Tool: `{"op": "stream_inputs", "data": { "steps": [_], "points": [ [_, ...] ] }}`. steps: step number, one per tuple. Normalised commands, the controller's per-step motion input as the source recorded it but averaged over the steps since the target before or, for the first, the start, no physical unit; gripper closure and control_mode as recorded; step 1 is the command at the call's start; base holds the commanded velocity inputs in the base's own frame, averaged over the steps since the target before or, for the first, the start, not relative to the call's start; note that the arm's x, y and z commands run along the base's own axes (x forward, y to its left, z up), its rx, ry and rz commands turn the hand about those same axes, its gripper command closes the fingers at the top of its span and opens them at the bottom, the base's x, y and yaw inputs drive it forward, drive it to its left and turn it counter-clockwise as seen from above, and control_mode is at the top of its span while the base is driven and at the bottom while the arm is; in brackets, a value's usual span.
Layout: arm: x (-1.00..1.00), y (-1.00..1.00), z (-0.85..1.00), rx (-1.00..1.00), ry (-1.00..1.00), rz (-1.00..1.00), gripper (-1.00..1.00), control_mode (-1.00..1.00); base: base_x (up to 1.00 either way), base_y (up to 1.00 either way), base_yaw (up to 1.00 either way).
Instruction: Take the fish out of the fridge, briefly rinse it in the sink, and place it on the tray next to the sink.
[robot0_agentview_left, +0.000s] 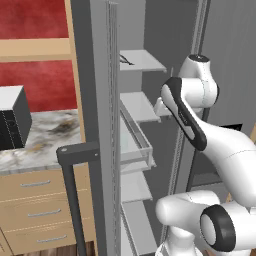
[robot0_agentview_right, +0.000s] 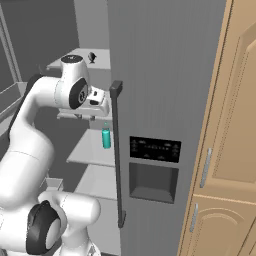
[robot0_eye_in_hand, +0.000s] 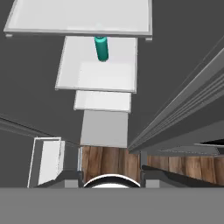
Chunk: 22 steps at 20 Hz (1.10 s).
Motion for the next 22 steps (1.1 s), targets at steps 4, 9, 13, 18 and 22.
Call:
{"op": "stream_inputs", "data": {
  "steps": [4,9,13,18,22],
  "points": [
    [0.00,0.00,-0.02,0.00,0.08,0.00,-1.00,-1.00,0.00,0.00,0.00],
    [0.00,0.05,0.00,0.00,-0.03,0.00,-1.00,-1.00,0.00,0.00,0.00],
    [-0.03,0.05,0.36,0.00,-0.27,0.00,-1.00,-1.00,0.00,0.00,0.00],
    [0.00,0.02,0.50,0.01,-0.25,0.00,-1.00,-1.00,0.00,0.00,0.00],
    [0.00,0.00,0.62,0.01,-0.14,0.00,-1.00,-1.00,0.00,0.00,0.00]
  ]
}}
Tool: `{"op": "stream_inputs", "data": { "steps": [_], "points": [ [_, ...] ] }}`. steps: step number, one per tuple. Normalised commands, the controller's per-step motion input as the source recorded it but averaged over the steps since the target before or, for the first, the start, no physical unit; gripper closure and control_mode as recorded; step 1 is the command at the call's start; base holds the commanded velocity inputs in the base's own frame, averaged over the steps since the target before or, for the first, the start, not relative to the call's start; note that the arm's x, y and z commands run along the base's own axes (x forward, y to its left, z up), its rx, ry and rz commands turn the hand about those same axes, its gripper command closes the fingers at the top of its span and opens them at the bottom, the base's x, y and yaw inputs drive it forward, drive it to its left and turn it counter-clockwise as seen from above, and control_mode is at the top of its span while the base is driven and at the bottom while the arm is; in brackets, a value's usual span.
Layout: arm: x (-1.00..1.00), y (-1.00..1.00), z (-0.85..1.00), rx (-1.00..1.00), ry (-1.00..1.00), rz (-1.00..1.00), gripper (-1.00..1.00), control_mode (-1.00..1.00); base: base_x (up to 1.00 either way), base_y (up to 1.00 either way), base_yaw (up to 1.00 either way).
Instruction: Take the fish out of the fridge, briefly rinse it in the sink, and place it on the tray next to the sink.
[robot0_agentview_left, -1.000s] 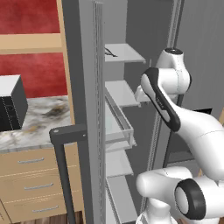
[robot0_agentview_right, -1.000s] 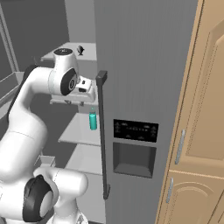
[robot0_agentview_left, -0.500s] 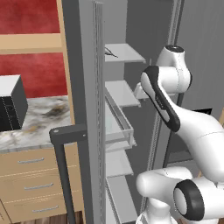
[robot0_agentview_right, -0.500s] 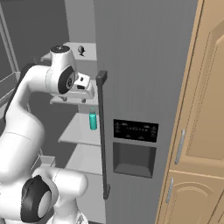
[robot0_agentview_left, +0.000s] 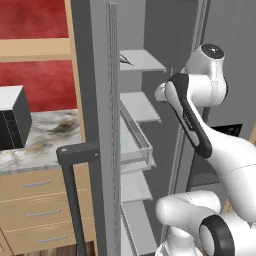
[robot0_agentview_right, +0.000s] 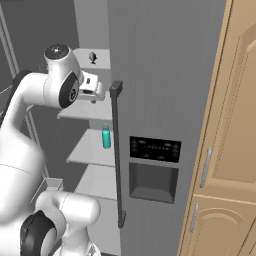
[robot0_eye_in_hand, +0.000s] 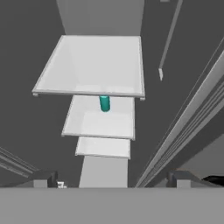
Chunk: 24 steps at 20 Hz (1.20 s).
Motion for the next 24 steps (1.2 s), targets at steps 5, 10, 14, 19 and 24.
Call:
{"op": "stream_inputs", "data": {
  "steps": [5,10,14,19,24],
  "points": [
    [0.00,0.00,0.65,0.00,-0.17,0.00,-1.00,-1.00,0.00,0.00,0.00],
    [0.00,0.00,0.52,0.01,-0.19,0.03,-1.00,-1.00,0.00,0.00,0.00],
    [0.17,0.02,0.18,0.10,-0.15,0.04,-1.00,-1.00,0.00,0.00,0.00],
    [0.44,0.13,0.12,0.12,-0.15,0.03,-1.00,-1.00,0.00,0.00,0.00],
    [0.69,0.32,0.12,0.06,-0.12,0.00,-1.00,-1.00,0.00,0.00,0.00]
  ]
}}
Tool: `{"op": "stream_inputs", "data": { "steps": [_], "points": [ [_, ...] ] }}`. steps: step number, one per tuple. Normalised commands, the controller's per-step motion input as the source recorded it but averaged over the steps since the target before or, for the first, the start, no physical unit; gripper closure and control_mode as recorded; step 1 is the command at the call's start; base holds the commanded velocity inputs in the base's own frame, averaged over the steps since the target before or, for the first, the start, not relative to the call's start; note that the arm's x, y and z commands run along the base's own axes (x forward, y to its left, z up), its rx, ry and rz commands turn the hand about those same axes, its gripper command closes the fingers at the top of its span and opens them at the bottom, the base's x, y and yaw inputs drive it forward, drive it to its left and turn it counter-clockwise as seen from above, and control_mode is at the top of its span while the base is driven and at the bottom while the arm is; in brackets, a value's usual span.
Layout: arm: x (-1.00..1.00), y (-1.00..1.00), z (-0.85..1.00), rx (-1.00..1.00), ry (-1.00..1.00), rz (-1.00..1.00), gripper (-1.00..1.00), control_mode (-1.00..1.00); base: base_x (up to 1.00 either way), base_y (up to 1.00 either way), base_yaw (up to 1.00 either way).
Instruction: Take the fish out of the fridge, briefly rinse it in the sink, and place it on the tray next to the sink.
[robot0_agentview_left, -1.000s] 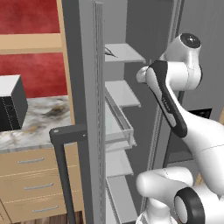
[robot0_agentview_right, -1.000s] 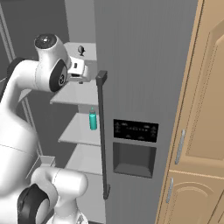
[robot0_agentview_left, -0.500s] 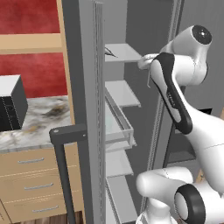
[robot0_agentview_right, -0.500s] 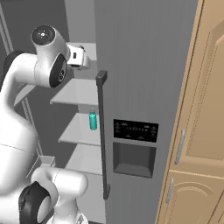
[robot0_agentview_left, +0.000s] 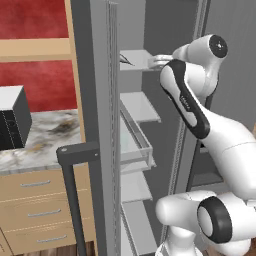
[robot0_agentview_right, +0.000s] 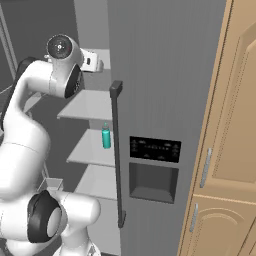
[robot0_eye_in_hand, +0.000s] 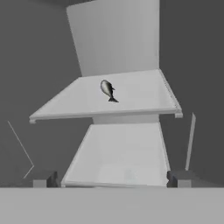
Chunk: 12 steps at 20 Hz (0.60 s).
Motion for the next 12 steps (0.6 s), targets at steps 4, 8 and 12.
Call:
{"op": "stream_inputs", "data": {
  "steps": [4,8,12],
  "points": [
    [0.84,0.42,0.03,0.02,-0.06,0.00,-1.00,-1.00,0.00,0.00,0.00],
    [0.87,0.37,0.01,0.00,0.00,0.00,-1.00,-1.00,0.00,0.00,0.00],
    [0.86,0.26,0.02,0.00,0.00,0.00,-1.00,-1.00,0.00,0.00,0.00]
  ]
}}
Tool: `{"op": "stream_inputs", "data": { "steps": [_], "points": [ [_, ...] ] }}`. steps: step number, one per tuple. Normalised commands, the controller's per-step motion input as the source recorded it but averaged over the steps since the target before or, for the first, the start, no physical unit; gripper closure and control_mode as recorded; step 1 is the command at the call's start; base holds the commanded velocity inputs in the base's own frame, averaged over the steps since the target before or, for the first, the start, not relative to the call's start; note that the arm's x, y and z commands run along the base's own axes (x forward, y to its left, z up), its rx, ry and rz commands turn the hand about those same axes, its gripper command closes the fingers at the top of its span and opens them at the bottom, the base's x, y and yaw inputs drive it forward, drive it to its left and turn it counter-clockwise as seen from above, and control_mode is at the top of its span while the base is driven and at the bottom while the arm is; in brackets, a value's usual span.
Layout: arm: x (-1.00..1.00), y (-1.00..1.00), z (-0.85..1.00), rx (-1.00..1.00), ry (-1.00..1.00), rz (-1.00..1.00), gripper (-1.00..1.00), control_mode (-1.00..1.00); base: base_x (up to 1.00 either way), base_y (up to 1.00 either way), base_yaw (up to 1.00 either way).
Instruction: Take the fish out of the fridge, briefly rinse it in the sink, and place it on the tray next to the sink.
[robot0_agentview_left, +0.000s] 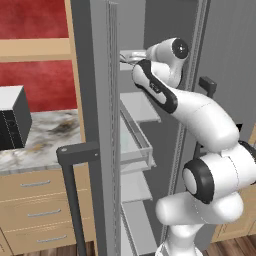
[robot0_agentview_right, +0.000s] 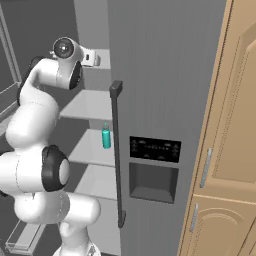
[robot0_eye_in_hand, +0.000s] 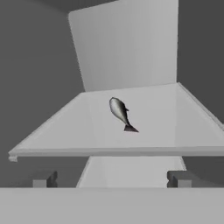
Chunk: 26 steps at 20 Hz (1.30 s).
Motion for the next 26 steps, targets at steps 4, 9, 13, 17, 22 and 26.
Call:
{"op": "stream_inputs", "data": {
  "steps": [4,9,13,17,22,26],
  "points": [
    [0.75,0.16,0.01,0.00,0.05,0.00,-1.00,-1.00,0.00,0.00,0.00],
    [0.38,0.09,0.03,-0.03,0.12,0.00,-1.00,-1.00,0.00,0.00,0.00],
    [0.13,0.03,0.00,-0.05,0.06,0.00,-1.00,-1.00,0.00,0.00,0.00],
    [0.03,0.00,0.00,-0.04,0.02,0.00,-1.00,-1.00,0.00,0.00,0.00],
    [0.02,0.00,-0.17,-0.05,-0.01,0.00,-1.00,-1.00,0.00,0.00,0.00],
    [0.13,0.00,-0.20,-0.04,0.00,0.00,-1.00,-1.00,0.00,0.00,0.00]
  ]
}}
